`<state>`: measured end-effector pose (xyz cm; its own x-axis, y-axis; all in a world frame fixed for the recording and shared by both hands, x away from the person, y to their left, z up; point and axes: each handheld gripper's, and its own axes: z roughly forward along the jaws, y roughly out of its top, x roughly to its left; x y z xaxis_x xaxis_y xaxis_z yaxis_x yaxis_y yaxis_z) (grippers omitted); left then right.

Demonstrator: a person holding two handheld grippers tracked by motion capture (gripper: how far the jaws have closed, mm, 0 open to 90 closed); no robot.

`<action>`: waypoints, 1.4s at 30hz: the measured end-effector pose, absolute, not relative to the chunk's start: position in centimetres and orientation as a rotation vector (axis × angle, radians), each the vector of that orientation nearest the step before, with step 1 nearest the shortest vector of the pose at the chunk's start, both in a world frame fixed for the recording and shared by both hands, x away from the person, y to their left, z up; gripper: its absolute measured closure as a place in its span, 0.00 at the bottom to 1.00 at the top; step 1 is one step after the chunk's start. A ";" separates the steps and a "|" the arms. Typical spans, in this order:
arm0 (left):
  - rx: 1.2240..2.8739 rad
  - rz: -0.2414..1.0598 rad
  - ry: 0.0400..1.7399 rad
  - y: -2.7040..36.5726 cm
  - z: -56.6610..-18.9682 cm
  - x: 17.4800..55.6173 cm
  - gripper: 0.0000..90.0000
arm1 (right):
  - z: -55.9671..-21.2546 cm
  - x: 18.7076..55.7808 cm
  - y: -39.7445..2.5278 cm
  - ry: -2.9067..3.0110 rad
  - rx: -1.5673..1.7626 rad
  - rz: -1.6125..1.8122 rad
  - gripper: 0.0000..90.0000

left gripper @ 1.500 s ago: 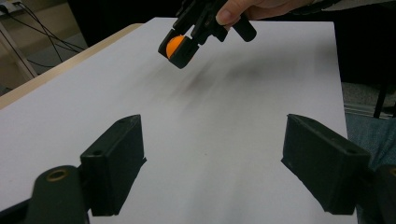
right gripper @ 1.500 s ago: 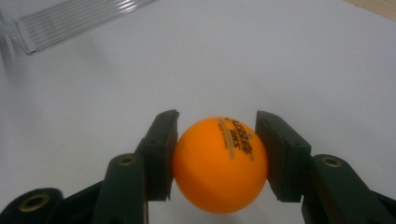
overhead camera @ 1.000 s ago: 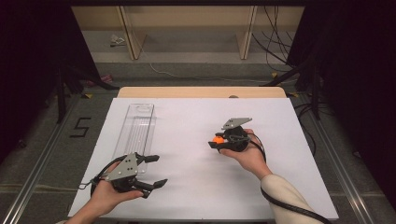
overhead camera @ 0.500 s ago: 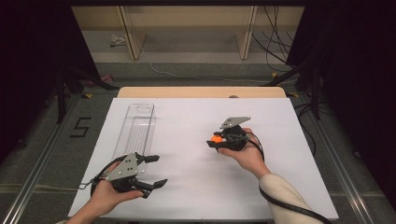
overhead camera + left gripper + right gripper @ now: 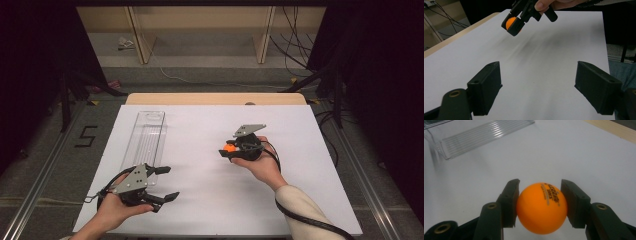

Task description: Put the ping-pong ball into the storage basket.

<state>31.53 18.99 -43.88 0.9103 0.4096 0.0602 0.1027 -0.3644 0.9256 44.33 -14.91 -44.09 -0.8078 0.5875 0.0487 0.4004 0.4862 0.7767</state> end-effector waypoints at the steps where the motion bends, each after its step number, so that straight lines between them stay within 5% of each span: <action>1: 1.933 0.336 0.374 19.0 -43.9 31.5 0.23 | -44.0 44.3 -14.9 2.507 0.847 1.224 0.57; 42: 1.934 0.335 0.374 19.0 -43.9 31.5 0.23 | -43.4 44.4 -13.2 2.506 0.814 1.260 0.57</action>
<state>31.50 18.98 -43.89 0.9107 0.4089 0.0587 0.1042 -0.3647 0.9253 44.43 -13.22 -43.38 -0.8224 0.5668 0.0498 0.3780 0.4789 0.7923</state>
